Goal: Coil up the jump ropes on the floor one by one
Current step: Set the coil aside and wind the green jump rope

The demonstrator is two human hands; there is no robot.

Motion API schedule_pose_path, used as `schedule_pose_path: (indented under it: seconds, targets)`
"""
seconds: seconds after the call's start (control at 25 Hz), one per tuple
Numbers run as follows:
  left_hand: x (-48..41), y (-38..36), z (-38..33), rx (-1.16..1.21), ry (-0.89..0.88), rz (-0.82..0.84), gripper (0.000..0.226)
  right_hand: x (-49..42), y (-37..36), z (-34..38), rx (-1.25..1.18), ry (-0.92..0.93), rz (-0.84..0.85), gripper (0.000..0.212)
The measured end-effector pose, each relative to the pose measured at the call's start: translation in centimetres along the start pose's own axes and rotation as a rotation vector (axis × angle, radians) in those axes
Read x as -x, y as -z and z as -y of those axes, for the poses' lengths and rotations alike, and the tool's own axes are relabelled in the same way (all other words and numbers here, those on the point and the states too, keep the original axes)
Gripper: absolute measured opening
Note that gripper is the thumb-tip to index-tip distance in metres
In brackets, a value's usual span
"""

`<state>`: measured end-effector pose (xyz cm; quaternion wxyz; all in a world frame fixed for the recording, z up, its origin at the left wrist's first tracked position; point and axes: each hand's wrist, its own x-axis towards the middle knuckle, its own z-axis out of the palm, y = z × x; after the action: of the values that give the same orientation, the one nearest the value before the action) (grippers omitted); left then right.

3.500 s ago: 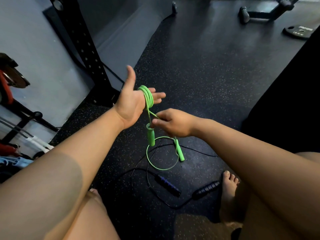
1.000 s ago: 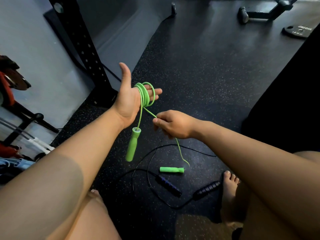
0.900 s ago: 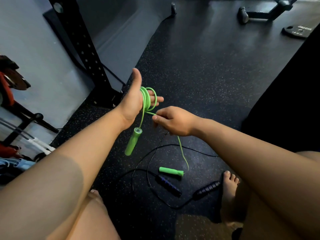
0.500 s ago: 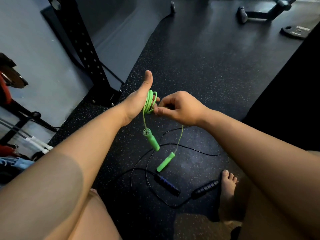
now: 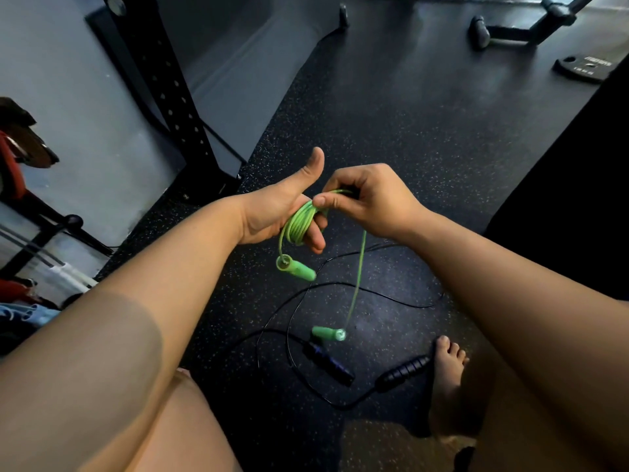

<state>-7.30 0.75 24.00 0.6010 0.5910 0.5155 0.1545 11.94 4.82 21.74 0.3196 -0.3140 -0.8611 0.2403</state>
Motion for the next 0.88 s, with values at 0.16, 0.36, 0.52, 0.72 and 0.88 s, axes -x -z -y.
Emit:
schedule_pose_path:
  seconds: [0.16,0.36,0.52,0.72,0.88]
  targets:
    - [-0.1,-0.1,0.2,-0.012,-0.016,0.004,0.100,0.1,0.0,-0.4,-0.003,-0.042,-0.020,0.024]
    - [0.0,0.0,0.3,0.132,-0.036,-0.014,0.098,-0.3,-0.5,-0.8,-0.141,-0.189,-0.037,0.027]
    - [0.4,0.5,0.5,0.335,-0.039,0.052,0.101,-0.1,-1.3,-1.2,-0.133,-0.211,-0.015,0.031]
    - [0.8,0.7,0.6,0.662,-0.129,0.092,0.112,1.0,-2.8,-2.5,-0.073,-0.336,0.036,0.034]
    - [0.8,0.6,0.8,0.909,-0.279,0.001,0.117,1.7,-4.5,-1.9,-0.198,-0.502,0.258,0.038]
